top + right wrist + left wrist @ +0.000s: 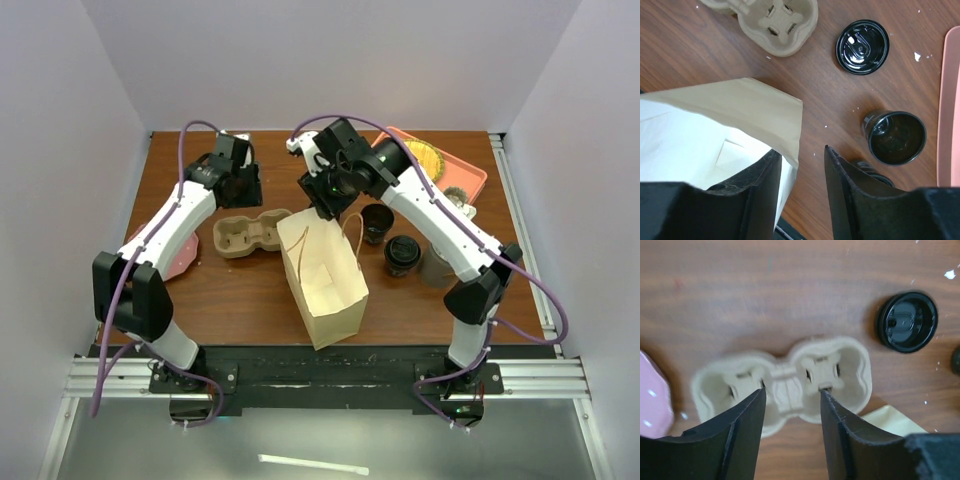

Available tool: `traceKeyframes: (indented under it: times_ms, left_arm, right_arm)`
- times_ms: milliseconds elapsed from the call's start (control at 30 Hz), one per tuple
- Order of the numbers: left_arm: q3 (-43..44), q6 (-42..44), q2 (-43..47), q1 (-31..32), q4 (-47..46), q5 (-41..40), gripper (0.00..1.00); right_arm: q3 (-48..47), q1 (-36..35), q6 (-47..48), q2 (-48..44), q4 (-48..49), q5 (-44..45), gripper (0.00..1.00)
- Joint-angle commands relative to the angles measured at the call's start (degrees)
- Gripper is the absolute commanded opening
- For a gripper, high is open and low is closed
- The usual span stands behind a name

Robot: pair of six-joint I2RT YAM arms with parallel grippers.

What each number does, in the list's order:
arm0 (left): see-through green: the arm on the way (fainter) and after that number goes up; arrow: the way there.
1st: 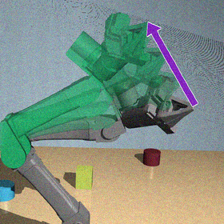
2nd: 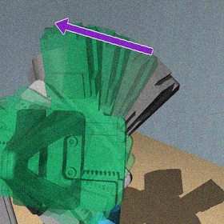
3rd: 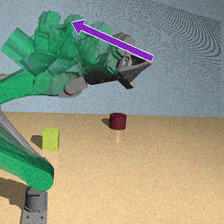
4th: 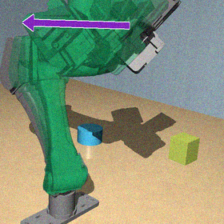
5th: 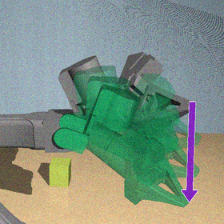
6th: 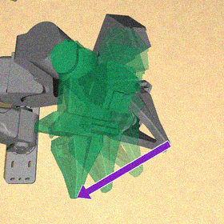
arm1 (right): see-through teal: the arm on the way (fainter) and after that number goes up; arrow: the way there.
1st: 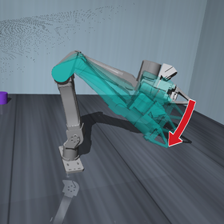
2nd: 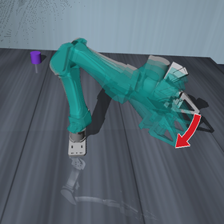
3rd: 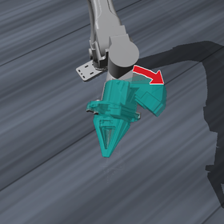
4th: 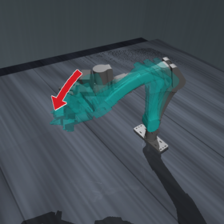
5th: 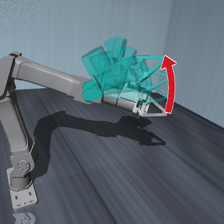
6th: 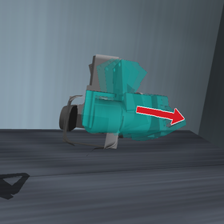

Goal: Pack the takeout coffee

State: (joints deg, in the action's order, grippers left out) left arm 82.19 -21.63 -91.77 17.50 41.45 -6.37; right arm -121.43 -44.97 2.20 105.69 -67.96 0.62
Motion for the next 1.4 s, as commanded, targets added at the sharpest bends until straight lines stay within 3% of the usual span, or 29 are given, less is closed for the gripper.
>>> traceKeyframes:
  times_ms: [0, 133, 300, 567, 733, 1000, 1367]
  left_arm:
    - [-3.60, -12.20, 2.81, 0.69, 2.32, -0.47, 0.52]
    - [-6.78, -13.88, 5.28, 0.96, 0.30, -3.38, 0.53]
    - [-6.96, -13.97, 3.88, 1.05, 0.12, -3.91, 0.54]
    - [-9.85, -16.78, 5.89, 1.05, -0.93, -4.70, 0.55]
    - [-12.32, -16.52, 7.65, 1.05, -3.30, -4.61, 0.55]
    - [-12.85, -18.01, 5.64, 1.05, -5.23, -4.88, 0.54]
    - [-8.46, -15.72, -1.66, 1.05, -4.37, -7.34, 0.51]
  right_arm:
    - [-8.02, 0.06, -5.87, 2.06, -2.52, 0.52, 0.57]
    - [-15.23, 0.06, -11.50, 4.09, -4.72, -0.44, 0.67]
    - [-12.79, 0.06, -17.91, 1.98, -4.90, -0.27, 0.76]
    - [-13.23, 0.06, -34.87, -4.86, -8.41, 7.63, 0.76]
    - [-2.36, 0.06, -43.94, -13.65, -6.66, 7.29, 0.73]
    - [8.83, 0.06, -46.84, -26.31, -7.71, 8.08, 0.73]
    - [22.02, 0.06, -49.92, -37.04, -7.97, 7.55, 0.73]
